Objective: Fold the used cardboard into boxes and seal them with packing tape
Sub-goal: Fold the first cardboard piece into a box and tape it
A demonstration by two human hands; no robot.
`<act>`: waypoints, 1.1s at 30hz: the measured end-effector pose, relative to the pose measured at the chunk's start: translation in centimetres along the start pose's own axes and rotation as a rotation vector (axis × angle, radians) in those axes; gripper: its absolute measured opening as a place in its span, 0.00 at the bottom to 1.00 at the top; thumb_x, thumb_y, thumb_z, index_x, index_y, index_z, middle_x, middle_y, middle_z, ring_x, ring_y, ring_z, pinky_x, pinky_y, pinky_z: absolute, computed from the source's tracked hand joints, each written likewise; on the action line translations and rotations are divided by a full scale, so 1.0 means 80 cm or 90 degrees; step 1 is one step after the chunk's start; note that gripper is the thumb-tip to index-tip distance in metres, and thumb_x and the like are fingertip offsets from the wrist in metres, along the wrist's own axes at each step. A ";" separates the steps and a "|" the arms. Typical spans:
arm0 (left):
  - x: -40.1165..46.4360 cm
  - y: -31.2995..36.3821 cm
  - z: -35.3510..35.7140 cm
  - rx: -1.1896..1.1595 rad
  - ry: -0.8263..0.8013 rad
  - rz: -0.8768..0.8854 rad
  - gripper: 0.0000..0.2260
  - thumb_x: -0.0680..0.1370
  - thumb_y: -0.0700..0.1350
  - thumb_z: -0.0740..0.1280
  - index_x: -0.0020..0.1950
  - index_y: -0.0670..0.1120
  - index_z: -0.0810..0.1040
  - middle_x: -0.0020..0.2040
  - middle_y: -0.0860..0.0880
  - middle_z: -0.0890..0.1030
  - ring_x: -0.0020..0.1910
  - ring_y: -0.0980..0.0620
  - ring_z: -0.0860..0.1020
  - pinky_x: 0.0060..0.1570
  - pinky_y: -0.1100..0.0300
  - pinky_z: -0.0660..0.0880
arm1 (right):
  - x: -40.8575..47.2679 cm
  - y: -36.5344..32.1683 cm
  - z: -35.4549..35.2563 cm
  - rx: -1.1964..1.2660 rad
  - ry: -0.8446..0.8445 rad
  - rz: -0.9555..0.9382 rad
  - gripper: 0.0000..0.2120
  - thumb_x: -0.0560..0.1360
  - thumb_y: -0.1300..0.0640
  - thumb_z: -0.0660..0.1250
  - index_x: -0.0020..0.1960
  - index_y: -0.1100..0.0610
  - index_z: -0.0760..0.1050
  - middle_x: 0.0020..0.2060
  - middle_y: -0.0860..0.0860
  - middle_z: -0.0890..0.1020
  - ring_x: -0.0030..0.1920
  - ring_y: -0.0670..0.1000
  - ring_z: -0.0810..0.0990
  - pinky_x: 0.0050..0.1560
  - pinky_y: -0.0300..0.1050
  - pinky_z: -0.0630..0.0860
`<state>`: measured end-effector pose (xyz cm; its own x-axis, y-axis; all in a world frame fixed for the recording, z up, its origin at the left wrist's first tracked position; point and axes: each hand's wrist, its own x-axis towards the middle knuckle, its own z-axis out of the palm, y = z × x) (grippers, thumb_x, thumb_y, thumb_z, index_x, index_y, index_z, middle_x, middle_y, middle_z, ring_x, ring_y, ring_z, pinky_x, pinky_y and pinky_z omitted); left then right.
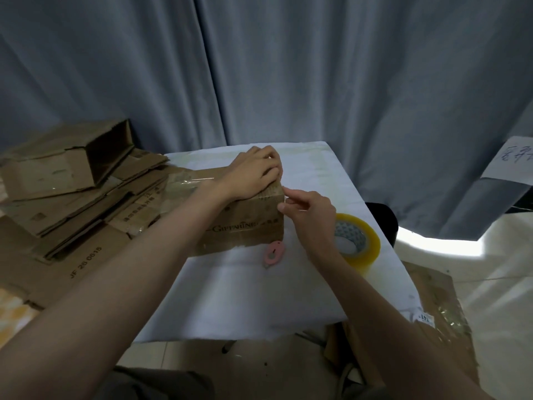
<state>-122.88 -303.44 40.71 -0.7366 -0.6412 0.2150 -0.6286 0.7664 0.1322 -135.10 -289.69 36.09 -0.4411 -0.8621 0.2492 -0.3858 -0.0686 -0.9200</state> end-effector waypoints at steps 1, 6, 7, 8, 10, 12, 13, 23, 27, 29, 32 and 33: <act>-0.001 0.004 -0.002 0.018 0.022 0.023 0.13 0.84 0.49 0.57 0.52 0.51 0.81 0.59 0.53 0.76 0.57 0.51 0.71 0.53 0.54 0.66 | 0.002 -0.001 -0.001 -0.010 0.016 -0.012 0.12 0.73 0.61 0.74 0.57 0.57 0.84 0.42 0.44 0.83 0.39 0.41 0.81 0.45 0.28 0.76; -0.035 0.018 -0.008 -0.034 0.108 0.036 0.13 0.82 0.54 0.63 0.57 0.50 0.83 0.58 0.53 0.79 0.57 0.51 0.73 0.56 0.51 0.72 | 0.008 -0.002 -0.006 -0.027 0.045 -0.037 0.03 0.72 0.62 0.76 0.40 0.58 0.84 0.30 0.45 0.81 0.30 0.42 0.79 0.38 0.36 0.79; -0.046 0.019 -0.008 -0.054 0.114 0.032 0.13 0.81 0.54 0.63 0.59 0.50 0.83 0.60 0.53 0.78 0.59 0.52 0.74 0.59 0.51 0.72 | 0.009 -0.001 -0.008 -0.045 0.040 -0.047 0.05 0.72 0.62 0.76 0.38 0.56 0.83 0.29 0.44 0.81 0.30 0.43 0.80 0.39 0.39 0.80; -0.057 0.020 -0.009 -0.062 0.118 0.027 0.14 0.81 0.55 0.64 0.62 0.50 0.82 0.62 0.53 0.79 0.60 0.52 0.74 0.61 0.51 0.72 | 0.011 -0.002 -0.010 -0.060 0.035 -0.054 0.07 0.73 0.64 0.75 0.38 0.55 0.83 0.29 0.43 0.81 0.32 0.45 0.81 0.41 0.42 0.80; -0.079 0.019 -0.010 -0.057 0.128 0.005 0.16 0.81 0.54 0.65 0.65 0.50 0.80 0.64 0.52 0.80 0.62 0.51 0.76 0.64 0.50 0.72 | 0.015 -0.002 -0.016 -0.080 0.027 -0.061 0.09 0.73 0.67 0.71 0.38 0.56 0.84 0.31 0.45 0.82 0.35 0.48 0.82 0.44 0.46 0.81; -0.099 0.015 -0.013 -0.040 0.138 -0.026 0.17 0.81 0.54 0.65 0.67 0.50 0.79 0.66 0.51 0.79 0.65 0.50 0.76 0.64 0.48 0.72 | 0.019 -0.005 -0.018 -0.101 0.024 -0.058 0.11 0.75 0.69 0.67 0.43 0.58 0.85 0.36 0.48 0.84 0.40 0.51 0.84 0.50 0.48 0.82; -0.108 0.012 -0.015 -0.034 0.140 -0.039 0.17 0.81 0.54 0.65 0.68 0.50 0.78 0.67 0.51 0.79 0.66 0.50 0.75 0.65 0.48 0.72 | 0.019 -0.008 -0.018 -0.126 0.030 -0.064 0.12 0.75 0.69 0.65 0.47 0.58 0.85 0.41 0.50 0.85 0.44 0.51 0.84 0.54 0.47 0.81; -0.193 -0.009 -0.010 -0.062 0.297 -0.122 0.13 0.82 0.44 0.63 0.65 0.46 0.81 0.66 0.47 0.79 0.68 0.49 0.74 0.70 0.49 0.67 | -0.024 -0.060 0.068 -0.217 -0.135 -0.408 0.14 0.78 0.62 0.65 0.62 0.59 0.80 0.61 0.54 0.81 0.63 0.54 0.76 0.70 0.54 0.67; -0.233 -0.030 -0.012 -0.117 0.469 -0.298 0.10 0.81 0.45 0.66 0.59 0.46 0.84 0.57 0.50 0.80 0.57 0.51 0.76 0.60 0.60 0.69 | -0.028 -0.055 0.094 -0.277 -0.221 -0.426 0.14 0.80 0.57 0.65 0.65 0.56 0.79 0.63 0.52 0.80 0.66 0.53 0.74 0.73 0.57 0.63; -0.242 -0.029 -0.012 -0.181 0.489 -0.333 0.08 0.80 0.44 0.68 0.56 0.47 0.85 0.50 0.51 0.81 0.48 0.57 0.78 0.53 0.62 0.75 | -0.026 -0.052 0.097 -0.261 -0.210 -0.412 0.14 0.80 0.57 0.66 0.64 0.54 0.80 0.62 0.51 0.80 0.63 0.53 0.75 0.70 0.57 0.65; -0.249 -0.021 -0.011 -0.254 0.508 -0.375 0.06 0.77 0.42 0.72 0.53 0.48 0.86 0.46 0.55 0.81 0.45 0.63 0.78 0.48 0.72 0.73 | -0.027 -0.053 0.100 -0.228 -0.176 -0.396 0.12 0.79 0.59 0.66 0.61 0.53 0.81 0.59 0.50 0.81 0.59 0.52 0.75 0.65 0.54 0.67; -0.251 -0.019 -0.011 -0.280 0.517 -0.393 0.06 0.76 0.42 0.72 0.52 0.49 0.86 0.45 0.56 0.82 0.45 0.62 0.79 0.48 0.73 0.74 | -0.028 -0.053 0.101 -0.228 -0.170 -0.395 0.12 0.79 0.59 0.66 0.60 0.53 0.81 0.57 0.50 0.81 0.58 0.52 0.75 0.64 0.53 0.67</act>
<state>-106.92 -291.73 37.04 0.1553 -0.8252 0.5431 -0.5697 0.3743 0.7317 -125.92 -291.53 36.95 0.1346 -0.8140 0.5651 -0.7582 -0.4518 -0.4701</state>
